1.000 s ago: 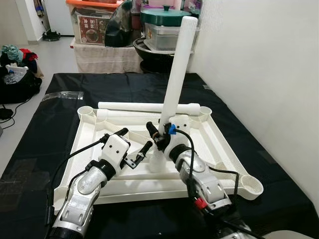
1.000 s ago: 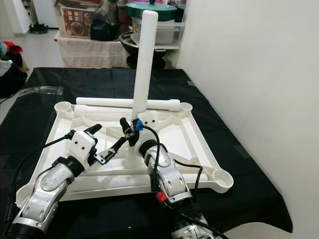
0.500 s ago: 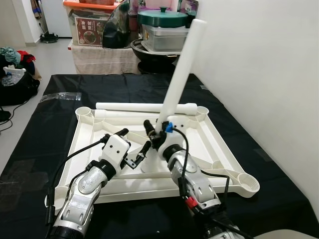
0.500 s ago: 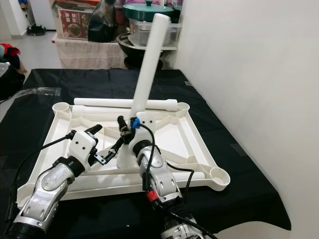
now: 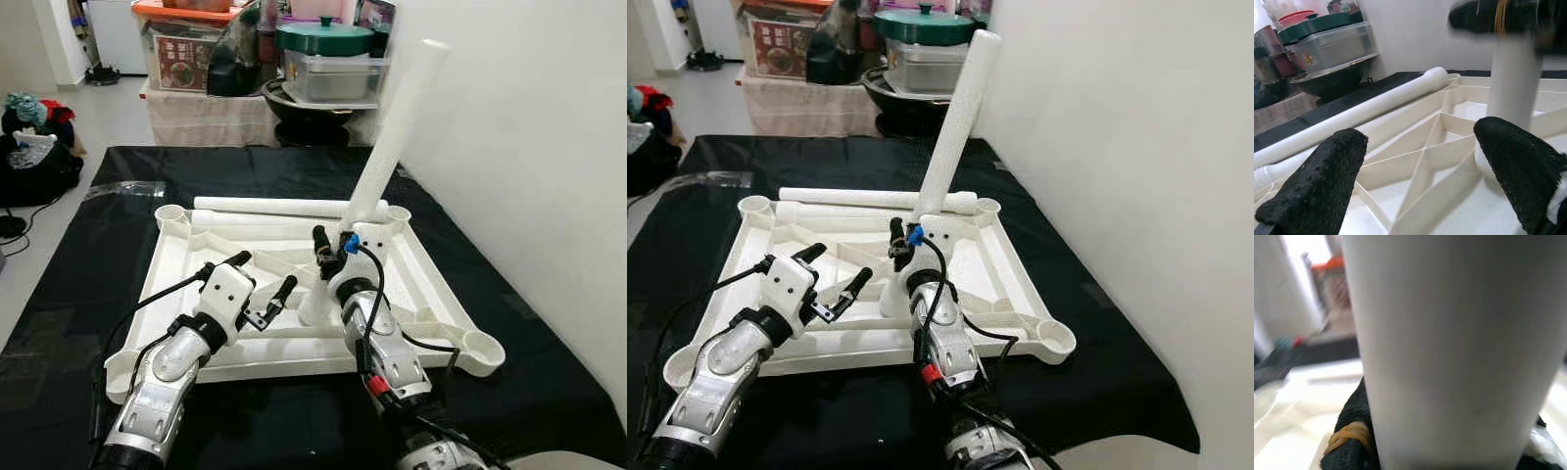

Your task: Building children table

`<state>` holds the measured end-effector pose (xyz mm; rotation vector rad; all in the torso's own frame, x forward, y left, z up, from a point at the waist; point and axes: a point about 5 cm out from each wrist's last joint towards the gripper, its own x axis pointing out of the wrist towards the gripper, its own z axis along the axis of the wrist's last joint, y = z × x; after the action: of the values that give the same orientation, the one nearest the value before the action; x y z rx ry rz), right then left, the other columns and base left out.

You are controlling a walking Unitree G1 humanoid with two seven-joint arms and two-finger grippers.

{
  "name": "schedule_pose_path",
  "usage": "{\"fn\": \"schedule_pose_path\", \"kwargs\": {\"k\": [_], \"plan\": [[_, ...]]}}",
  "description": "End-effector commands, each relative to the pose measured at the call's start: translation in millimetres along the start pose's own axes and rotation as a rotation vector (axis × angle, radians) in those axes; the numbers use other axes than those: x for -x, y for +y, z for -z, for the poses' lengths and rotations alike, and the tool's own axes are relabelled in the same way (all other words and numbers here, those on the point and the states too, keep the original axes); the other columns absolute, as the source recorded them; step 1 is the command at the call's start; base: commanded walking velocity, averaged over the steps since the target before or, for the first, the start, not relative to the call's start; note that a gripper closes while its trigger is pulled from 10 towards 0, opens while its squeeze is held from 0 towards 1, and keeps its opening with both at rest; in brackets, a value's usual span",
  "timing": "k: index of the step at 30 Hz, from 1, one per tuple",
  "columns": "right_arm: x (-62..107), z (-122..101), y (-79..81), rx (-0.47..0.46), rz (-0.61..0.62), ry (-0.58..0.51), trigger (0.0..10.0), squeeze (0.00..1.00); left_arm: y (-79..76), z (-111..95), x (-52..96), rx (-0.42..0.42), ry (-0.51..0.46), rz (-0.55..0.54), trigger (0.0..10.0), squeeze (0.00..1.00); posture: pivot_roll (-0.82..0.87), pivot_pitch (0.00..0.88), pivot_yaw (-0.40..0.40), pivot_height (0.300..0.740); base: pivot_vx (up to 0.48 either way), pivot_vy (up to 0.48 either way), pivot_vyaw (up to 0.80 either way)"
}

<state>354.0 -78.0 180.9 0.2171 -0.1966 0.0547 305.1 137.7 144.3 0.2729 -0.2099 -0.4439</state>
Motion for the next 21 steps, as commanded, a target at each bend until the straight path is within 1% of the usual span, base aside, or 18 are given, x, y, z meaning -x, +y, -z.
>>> {"fn": "schedule_pose_path", "kwargs": {"k": [1,2,3,4,5,7,10,14,15,16,18,19,20,21], "plan": [[-6.4,-23.6,-3.3,-0.01,0.044,-0.133,10.0,0.0,-1.5,1.3,-0.1,-0.012,0.006,0.004,10.0,0.0,0.09,0.0,-0.109,0.74,0.0,0.0,0.0],[-7.1,-28.7,-9.8,-0.024,0.085,-0.17,10.0,0.0,-1.4,1.2,-0.3,-0.013,0.005,0.004,10.0,0.0,0.09,0.0,-0.109,0.74,0.0,0.0,0.0],[-6.9,-31.1,-14.2,-0.079,0.114,-0.186,10.0,0.0,-1.4,1.2,-0.3,-0.013,0.005,0.004,10.0,0.0,0.09,0.0,-0.108,0.74,0.0,0.0,0.0],[-6.9,-31.1,-14.2,-0.079,0.114,-0.186,10.0,0.0,-1.4,1.2,-0.3,-0.013,0.005,0.004,10.0,0.0,0.09,0.0,-0.108,0.74,0.0,0.0,0.0],[-6.5,-30.4,-16.0,-0.132,0.13,-0.181,10.0,0.0,-1.4,1.1,-0.2,-0.013,0.005,0.005,10.0,0.0,0.09,0.0,-0.108,0.74,0.0,0.0,0.0],[-6.7,-26.1,-16.8,-0.185,0.143,-0.158,10.0,0.0,-1.7,1.3,-0.2,-0.013,0.004,0.005,10.0,0.0,0.09,0.0,-0.11,0.74,0.0,0.0,0.0],[-7.3,-24.4,-16.6,-0.189,0.146,-0.151,10.0,0.0,-1.8,1.3,-0.3,-0.013,0.004,0.005,10.0,0.0,0.09,0.0,-0.11,0.74,0.0,0.0,0.0],[-6.9,-28.5,-20.5,-0.195,0.13,-0.161,10.0,0.0,-2.2,1.1,-0.9,-0.012,0.002,0.003,10.0,0.0,0.09,0.0,-0.112,0.74,0.0,0.0,0.0],[-9.0,-38.0,-27.2,-0.19,0.127,-0.19,10.0,0.0,-2.5,1.2,-0.8,-0.011,0.001,0.003,10.0,0.0,0.09,0.0,-0.109,0.74,0.0,0.0,0.0],[-9.0,-38.0,-27.2,-0.19,0.127,-0.19,10.0,0.0,-2.5,1.2,-0.8,-0.011,0.001,0.003,10.0,0.0,0.09,0.0,-0.109,0.74,0.0,0.0,0.0],[-10.4,-47.5,-32.4,-0.177,0.123,-0.227,10.0,0.0,-2.8,1.3,-0.7,-0.009,0.002,0.004,10.0,0.0,0.09,0.0,-0.109,0.74,0.0,0.0,0.0],[-11.7,-68.7,-42.2,-0.164,0.111,-0.29,10.0,0.0,-3.2,1.3,-0.9,-0.008,0.001,0.007,10.0,0.0,0.08,0.0,-0.103,0.74,0.0,0.0,0.0],[-11.8,-74.6,-44.7,-0.16,0.107,-0.307,10.0,0.0,-3.3,1.3,-0.9,-0.008,0.001,0.008,10.0,0.0,0.08,0.0,-0.103,0.74,0.0,0.0,0.0],[-11.8,-74.6,-44.7,-0.16,0.107,-0.307,10.0,0.0,-3.3,1.3,-0.9,-0.008,0.001,0.008,10.0,0.0,0.08,0.0,-0.103,0.74,0.0,0.0,0.0]]}}
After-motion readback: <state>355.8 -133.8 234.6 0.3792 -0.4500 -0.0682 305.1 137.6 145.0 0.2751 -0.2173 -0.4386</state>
